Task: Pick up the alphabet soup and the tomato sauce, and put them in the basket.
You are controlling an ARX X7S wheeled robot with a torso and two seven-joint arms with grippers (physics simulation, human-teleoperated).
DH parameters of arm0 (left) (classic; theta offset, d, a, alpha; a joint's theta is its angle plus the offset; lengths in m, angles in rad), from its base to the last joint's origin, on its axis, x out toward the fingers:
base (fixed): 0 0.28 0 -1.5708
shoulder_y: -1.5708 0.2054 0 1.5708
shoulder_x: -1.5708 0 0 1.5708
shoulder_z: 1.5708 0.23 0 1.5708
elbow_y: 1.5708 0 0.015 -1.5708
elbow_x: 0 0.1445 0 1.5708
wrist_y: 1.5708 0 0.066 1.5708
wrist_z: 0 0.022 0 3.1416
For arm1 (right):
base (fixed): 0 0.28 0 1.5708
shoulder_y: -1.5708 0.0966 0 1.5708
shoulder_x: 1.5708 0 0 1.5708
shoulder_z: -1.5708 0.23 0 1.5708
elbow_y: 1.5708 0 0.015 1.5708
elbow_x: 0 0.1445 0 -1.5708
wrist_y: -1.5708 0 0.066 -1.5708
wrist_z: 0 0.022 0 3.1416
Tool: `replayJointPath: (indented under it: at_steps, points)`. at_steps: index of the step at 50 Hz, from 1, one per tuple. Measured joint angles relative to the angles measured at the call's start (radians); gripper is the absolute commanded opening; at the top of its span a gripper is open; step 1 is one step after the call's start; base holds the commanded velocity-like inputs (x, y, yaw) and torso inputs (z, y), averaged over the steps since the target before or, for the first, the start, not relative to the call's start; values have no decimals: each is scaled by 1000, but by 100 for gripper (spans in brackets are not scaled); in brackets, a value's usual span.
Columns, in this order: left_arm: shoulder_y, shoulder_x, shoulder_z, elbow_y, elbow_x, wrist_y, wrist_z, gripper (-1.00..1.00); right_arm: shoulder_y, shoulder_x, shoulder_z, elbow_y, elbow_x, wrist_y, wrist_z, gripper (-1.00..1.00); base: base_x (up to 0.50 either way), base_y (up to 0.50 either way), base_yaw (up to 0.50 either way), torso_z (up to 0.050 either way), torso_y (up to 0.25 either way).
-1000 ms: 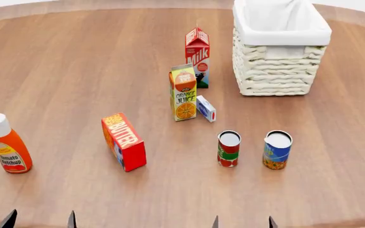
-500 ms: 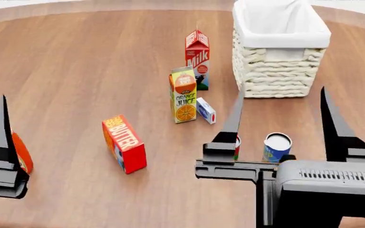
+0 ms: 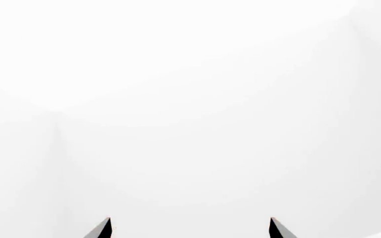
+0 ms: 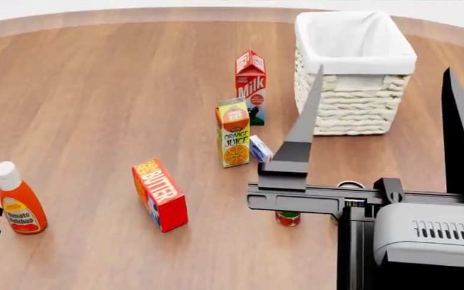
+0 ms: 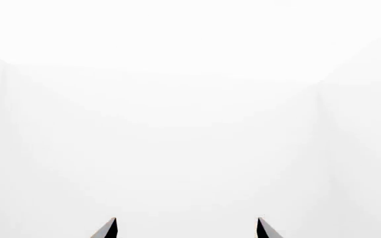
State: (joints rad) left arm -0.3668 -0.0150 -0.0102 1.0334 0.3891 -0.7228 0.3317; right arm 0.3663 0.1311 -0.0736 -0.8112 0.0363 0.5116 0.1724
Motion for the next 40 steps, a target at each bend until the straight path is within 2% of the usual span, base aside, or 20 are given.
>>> replayJointPath:
  at_steps: [11, 40]
  points:
    - [4, 10, -3, 9, -5, -12, 9, 100, -2, 9, -10, -11, 10, 4, 13, 100, 0, 0, 0, 31, 16]
    - [36, 14, -21, 13, -39, 1, 1, 100, -26, 36, -39, -12, 21, -26, 38, 100, 0, -211, 0, 0, 0]
